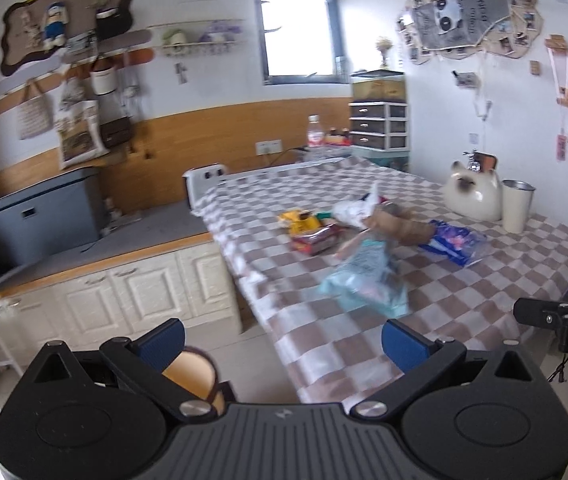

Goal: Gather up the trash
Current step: 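Move both tools to the table trash, closing the right gripper on the blue-purple bag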

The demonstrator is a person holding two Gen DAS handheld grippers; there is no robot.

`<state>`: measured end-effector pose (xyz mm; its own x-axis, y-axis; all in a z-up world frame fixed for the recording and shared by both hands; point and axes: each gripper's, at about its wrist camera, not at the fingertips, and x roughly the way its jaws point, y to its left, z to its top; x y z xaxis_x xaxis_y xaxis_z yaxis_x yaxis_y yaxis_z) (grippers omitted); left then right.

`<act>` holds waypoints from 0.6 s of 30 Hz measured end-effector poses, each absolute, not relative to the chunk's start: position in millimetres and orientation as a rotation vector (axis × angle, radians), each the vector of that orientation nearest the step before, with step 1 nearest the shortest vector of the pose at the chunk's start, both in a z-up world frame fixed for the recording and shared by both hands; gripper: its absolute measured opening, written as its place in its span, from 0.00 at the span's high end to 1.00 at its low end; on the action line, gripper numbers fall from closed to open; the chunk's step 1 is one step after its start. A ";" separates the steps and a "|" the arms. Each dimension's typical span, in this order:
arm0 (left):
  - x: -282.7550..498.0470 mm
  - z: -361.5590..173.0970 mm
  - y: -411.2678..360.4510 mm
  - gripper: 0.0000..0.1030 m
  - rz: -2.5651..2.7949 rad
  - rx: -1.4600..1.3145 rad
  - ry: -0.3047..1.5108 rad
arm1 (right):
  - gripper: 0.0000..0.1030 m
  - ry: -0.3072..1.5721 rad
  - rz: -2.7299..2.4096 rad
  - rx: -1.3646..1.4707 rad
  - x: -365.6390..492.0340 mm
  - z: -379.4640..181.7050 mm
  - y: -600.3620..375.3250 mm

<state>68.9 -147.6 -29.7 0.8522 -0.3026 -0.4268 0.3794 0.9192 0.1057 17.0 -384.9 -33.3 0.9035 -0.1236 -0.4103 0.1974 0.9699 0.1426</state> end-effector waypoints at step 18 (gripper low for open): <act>160.7 -83.4 -227.5 0.00 -0.608 0.163 0.601 | 0.00 0.344 -0.231 0.056 134.0 -57.8 -502.0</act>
